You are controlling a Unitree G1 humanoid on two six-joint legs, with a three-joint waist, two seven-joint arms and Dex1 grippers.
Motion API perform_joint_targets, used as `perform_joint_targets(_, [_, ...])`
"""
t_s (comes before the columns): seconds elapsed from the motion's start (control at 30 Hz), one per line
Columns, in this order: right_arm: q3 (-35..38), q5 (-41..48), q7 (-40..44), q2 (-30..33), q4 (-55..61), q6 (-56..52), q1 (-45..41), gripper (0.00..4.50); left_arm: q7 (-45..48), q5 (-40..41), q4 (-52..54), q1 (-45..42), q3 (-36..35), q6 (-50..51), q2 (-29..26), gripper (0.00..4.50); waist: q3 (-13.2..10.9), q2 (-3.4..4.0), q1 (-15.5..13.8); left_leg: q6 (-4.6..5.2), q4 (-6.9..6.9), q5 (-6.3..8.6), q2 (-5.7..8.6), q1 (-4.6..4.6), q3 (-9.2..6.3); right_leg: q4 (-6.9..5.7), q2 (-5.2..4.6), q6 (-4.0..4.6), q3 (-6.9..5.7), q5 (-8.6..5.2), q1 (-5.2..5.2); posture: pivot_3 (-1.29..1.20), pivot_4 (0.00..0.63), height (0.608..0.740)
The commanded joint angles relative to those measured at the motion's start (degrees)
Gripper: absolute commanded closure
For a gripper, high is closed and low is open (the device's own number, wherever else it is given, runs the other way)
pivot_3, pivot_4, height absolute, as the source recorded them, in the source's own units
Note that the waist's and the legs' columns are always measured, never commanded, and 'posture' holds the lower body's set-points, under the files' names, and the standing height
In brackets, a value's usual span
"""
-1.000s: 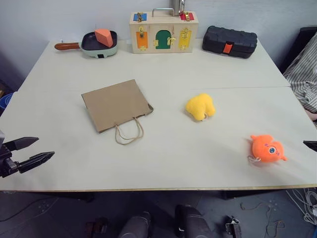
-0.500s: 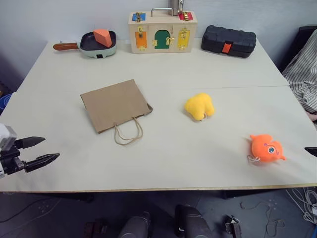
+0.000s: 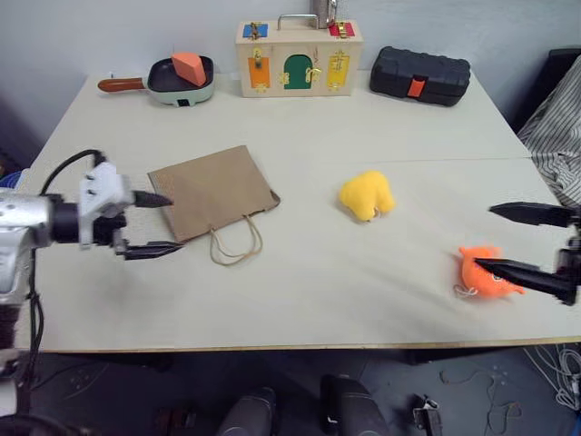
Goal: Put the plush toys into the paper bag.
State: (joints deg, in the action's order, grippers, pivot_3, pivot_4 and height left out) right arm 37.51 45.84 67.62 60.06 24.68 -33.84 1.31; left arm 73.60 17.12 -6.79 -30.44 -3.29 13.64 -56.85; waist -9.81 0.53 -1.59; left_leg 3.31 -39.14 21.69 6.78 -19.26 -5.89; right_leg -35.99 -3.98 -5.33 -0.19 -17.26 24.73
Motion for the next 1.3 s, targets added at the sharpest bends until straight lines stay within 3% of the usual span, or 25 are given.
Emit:
perform_joint_targets(0.03, [-4.7,1.8,-5.2,-1.6,7.6,-0.4,-2.1,0.00,2.5,-5.1,-3.3,-4.2,6.8,-5.9,2.9,0.04,0.0,-0.03,0.0,0.00,-0.03,0.00,0.01,-0.04,0.00,0.00,0.00,-0.01,0.00,0.00,0.02,0.00,0.150,0.740])
perform_joint_targets(0.23, [-12.2,2.9,-11.7,-3.9,12.8,-2.0,-5.9,0.00,4.2,-11.9,-13.6,-9.9,13.3,-19.3,7.8,0.04,0.0,-0.08,0.1,0.01,-0.09,-0.01,0.00,-0.27,0.05,-0.13,0.02,-0.01,-0.02,0.01,0.38,0.00,0.150,0.740])
perform_joint_targets(0.27, [-12.8,2.9,-12.5,-4.2,13.2,-2.1,-6.1,0.00,4.0,-12.6,-15.6,-11.0,13.8,-20.8,8.9,0.22,0.0,-0.09,0.1,0.00,-0.20,-0.01,0.00,-0.41,0.05,-0.20,0.01,-0.01,-0.03,0.01,0.50,0.00,0.150,0.740])
perform_joint_targets(0.37, [-13.3,3.6,-14.4,-4.8,14.4,-2.9,-6.0,0.00,4.6,-13.3,-19.4,-13.1,14.3,-23.2,10.9,0.93,0.0,-0.13,-0.1,0.00,-0.87,0.00,0.02,-1.04,-0.06,-0.73,0.00,-0.01,-0.23,0.01,0.92,0.00,0.150,0.740])
perform_joint_targets(0.63, [-12.7,5.5,-16.4,-4.8,15.8,-3.9,-4.5,0.00,5.7,-15.3,-23.0,-14.5,15.4,-25.3,12.1,3.51,-0.1,-0.25,0.0,0.01,-0.96,0.00,0.11,-1.07,-0.12,-0.88,-0.09,-0.02,-0.27,0.02,0.91,0.00,0.150,0.740])
perform_joint_targets(0.9, [-15.2,6.2,-18.3,-4.9,16.3,-3.8,-5.3,0.00,4.8,-16.1,-23.5,-14.1,14.9,-26.0,13.0,3.51,-0.1,-0.28,0.0,0.01,-0.97,0.00,0.11,-1.07,-0.13,-0.91,-0.09,-0.02,-0.28,0.02,0.91,0.00,0.150,0.740])
perform_joint_targets(1.07, [-15.2,6.8,-18.7,-4.5,16.3,-4.0,-5.8,0.00,5.7,-14.0,-21.9,-14.0,13.9,-23.5,13.4,4.46,-0.1,-0.28,0.0,0.01,-0.98,0.00,0.11,-1.07,-0.13,-0.92,-0.09,-0.02,-0.29,0.02,0.92,0.00,0.150,0.740])
perform_joint_targets(1.3, [-13.5,7.9,-19.0,-4.3,16.8,-4.6,-4.3,0.00,6.1,-12.8,-19.1,-12.7,12.9,-21.0,12.6,4.46,-0.1,-0.29,0.0,0.01,-0.99,0.00,0.11,-1.07,-0.14,-0.92,-0.09,-0.02,-0.28,0.02,0.91,0.00,0.150,0.740])
